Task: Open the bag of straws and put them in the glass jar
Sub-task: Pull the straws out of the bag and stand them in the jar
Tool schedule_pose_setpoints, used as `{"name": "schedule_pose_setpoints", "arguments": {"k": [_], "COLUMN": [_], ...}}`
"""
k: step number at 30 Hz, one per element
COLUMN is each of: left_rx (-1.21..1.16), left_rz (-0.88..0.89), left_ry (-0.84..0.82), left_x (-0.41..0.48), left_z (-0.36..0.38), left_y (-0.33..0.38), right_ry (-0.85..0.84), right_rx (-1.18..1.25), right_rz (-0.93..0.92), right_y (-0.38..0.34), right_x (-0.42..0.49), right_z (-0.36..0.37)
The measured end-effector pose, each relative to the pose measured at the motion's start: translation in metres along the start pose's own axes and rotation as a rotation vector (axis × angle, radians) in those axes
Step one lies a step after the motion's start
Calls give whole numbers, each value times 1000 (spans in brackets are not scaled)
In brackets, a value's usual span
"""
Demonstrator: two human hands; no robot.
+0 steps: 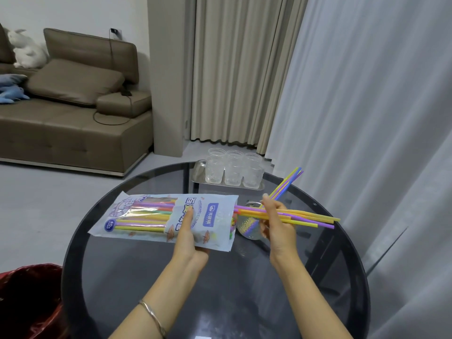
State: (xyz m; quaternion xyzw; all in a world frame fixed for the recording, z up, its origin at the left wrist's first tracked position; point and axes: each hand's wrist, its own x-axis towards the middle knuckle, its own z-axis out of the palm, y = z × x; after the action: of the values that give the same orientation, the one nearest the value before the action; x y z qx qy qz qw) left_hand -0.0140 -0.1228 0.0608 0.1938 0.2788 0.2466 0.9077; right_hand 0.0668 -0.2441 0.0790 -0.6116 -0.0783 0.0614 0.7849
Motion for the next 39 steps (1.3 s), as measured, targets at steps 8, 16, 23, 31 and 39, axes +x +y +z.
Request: {"name": "schedule_pose_setpoints", "arguments": {"k": [8,16,23,31,39], "left_rx": [3,-14,75,15,44], "left_rz": [-36,34,7,27,35], "left_ry": [3,28,25,83,82], "left_x": [4,18,20,39,54], "left_z": [4,8,13,9,11], "left_y": [-6,10,-10,-1,-3], "right_ry": [7,206,35,211,219], "right_rx": [-73,14,-86,-148,-407], "right_rz": [-10,-92,-94,-137,-268], "right_y": [9,-12,2,-18,-34], "right_x": [4,38,35,74,122], "right_z": [6,-22,-14,-51,-64]}}
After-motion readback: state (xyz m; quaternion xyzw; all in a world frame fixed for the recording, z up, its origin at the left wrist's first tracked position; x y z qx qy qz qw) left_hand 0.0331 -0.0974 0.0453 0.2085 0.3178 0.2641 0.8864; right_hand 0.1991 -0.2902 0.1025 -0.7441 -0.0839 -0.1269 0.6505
